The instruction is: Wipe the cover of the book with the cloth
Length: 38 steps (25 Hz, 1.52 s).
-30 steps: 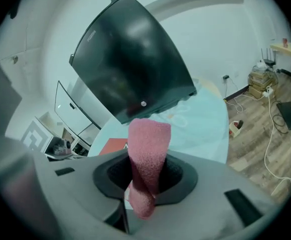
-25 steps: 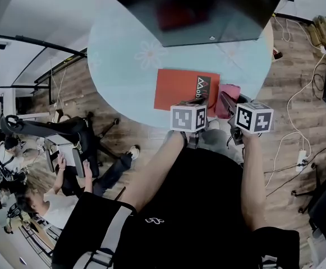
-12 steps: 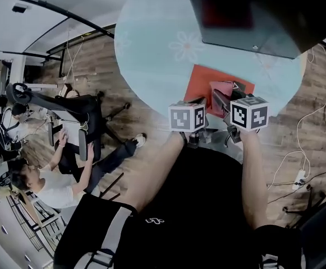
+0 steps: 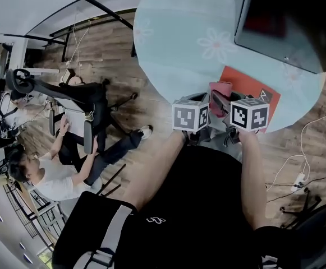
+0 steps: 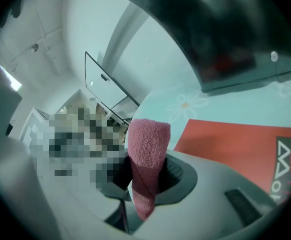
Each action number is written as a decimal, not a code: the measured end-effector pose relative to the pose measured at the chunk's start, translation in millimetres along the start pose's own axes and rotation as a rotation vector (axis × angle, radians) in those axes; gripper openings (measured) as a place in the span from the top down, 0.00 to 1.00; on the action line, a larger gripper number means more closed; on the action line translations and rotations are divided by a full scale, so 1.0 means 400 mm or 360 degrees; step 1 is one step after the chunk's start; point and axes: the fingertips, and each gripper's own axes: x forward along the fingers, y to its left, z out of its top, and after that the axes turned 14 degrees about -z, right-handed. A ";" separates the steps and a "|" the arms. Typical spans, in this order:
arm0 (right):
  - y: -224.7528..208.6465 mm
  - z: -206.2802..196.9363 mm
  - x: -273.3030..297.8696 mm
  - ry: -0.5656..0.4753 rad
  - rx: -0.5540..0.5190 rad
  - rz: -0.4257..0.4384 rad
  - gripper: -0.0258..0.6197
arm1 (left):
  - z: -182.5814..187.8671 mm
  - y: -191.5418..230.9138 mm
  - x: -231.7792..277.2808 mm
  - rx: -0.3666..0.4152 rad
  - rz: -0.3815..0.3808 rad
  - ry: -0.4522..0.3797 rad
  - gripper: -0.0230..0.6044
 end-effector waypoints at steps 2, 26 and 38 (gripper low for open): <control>0.006 -0.013 0.018 0.0009 0.0024 -0.0047 0.81 | -0.008 0.008 0.007 0.0002 -0.0027 0.0025 0.94; -0.056 -0.114 0.013 -0.0012 0.0284 -0.0233 0.80 | -0.093 0.002 0.057 0.0124 -0.0061 0.0283 0.94; -0.130 -0.139 -0.055 -0.0057 0.0350 -0.0191 0.81 | -0.103 -0.077 0.079 0.0377 0.0094 0.0366 0.94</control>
